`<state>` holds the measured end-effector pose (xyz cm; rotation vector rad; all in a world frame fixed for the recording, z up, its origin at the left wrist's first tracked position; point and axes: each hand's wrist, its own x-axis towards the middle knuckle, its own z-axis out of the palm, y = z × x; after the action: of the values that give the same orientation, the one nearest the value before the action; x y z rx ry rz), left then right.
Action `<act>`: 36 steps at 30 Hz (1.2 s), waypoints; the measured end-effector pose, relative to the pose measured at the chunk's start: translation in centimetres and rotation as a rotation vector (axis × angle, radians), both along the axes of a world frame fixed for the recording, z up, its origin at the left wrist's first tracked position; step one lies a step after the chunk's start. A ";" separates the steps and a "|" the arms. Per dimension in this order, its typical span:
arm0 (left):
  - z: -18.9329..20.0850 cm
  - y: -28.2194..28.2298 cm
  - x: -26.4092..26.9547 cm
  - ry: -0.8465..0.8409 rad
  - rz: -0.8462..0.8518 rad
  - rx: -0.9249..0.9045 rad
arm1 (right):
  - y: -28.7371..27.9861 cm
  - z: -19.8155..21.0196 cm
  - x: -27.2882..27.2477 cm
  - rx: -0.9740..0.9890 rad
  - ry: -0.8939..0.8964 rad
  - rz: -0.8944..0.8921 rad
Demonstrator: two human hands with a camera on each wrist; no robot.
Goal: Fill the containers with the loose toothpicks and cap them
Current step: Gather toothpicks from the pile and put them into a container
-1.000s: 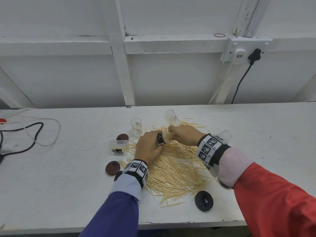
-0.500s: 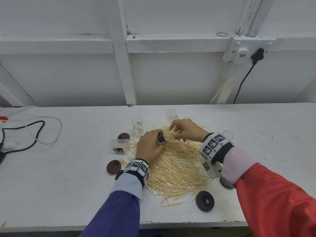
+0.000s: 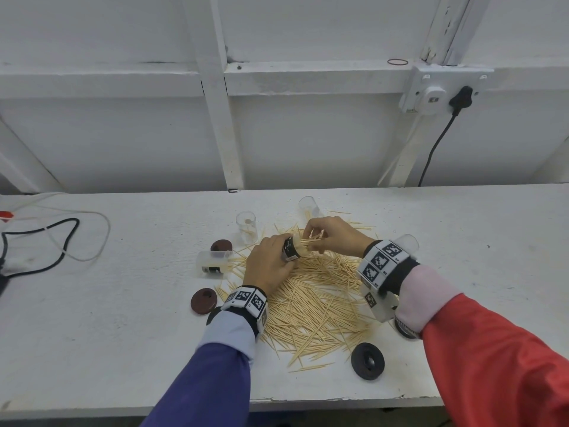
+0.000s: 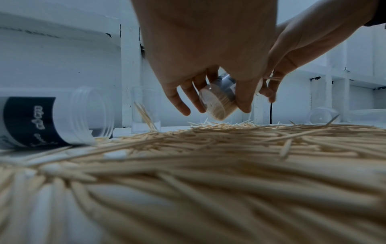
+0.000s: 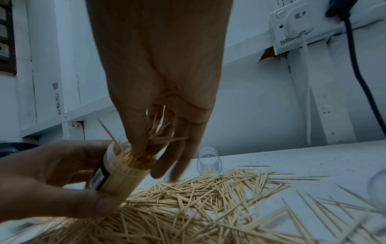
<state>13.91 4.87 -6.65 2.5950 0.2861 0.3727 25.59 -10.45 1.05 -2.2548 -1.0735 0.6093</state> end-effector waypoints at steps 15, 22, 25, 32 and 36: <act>-0.1 0.0 -0.1 -0.016 -0.021 -0.039 | 0.1 0.7 -0.9 0.157 0.222 -0.030; 0.0 -0.1 -0.1 -0.005 -0.008 -0.029 | 0.4 0.1 -1.0 0.283 0.267 -0.240; 0.1 -0.1 -0.2 -0.016 0.002 -0.029 | 0.3 -0.2 -1.0 0.284 0.310 -0.302; 0.3 -0.2 -0.2 -0.023 0.019 -0.022 | 0.1 -0.5 -1.1 0.261 0.327 -0.366; 0.3 -0.2 -0.3 -0.024 0.019 -0.024 | 0.1 -0.6 -1.1 0.286 0.355 -0.389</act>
<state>13.65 4.67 -6.35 2.5640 0.3049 0.4040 24.44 -10.35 0.47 -1.9374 -0.4935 0.6137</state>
